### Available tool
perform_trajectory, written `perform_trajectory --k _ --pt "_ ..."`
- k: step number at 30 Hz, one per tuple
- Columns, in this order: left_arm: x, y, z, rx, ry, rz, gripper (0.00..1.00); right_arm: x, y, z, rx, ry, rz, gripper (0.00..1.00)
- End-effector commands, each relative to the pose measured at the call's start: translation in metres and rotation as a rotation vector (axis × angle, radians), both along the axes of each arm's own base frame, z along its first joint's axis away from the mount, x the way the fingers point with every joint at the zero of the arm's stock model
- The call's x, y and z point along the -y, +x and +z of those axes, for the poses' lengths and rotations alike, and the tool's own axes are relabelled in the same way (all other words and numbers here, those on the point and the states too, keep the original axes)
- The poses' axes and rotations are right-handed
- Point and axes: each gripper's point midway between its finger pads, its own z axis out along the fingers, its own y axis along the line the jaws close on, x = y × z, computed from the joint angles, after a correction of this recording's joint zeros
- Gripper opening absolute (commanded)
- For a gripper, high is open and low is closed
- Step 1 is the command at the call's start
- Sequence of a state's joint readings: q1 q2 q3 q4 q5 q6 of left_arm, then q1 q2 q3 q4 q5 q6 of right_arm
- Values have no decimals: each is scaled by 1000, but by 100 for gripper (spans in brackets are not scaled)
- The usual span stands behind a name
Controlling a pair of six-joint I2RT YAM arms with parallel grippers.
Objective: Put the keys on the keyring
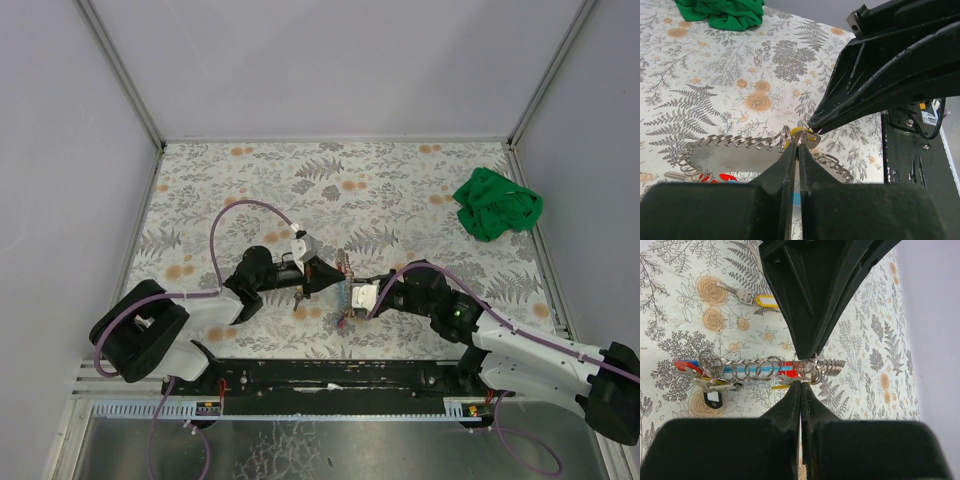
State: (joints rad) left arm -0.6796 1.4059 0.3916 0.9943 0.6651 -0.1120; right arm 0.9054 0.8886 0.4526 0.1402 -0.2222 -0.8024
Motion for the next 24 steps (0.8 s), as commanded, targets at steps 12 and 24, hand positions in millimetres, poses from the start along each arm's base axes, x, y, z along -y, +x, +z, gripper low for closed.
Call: perform_trajectory --k 12,24 --pt "-13 22 53 15 -272 206 0 -21 -4 5 -28 122 31 0" --pt "-11 15 48 2 -299 236 0 -13 9 14 49 115 -28 0"
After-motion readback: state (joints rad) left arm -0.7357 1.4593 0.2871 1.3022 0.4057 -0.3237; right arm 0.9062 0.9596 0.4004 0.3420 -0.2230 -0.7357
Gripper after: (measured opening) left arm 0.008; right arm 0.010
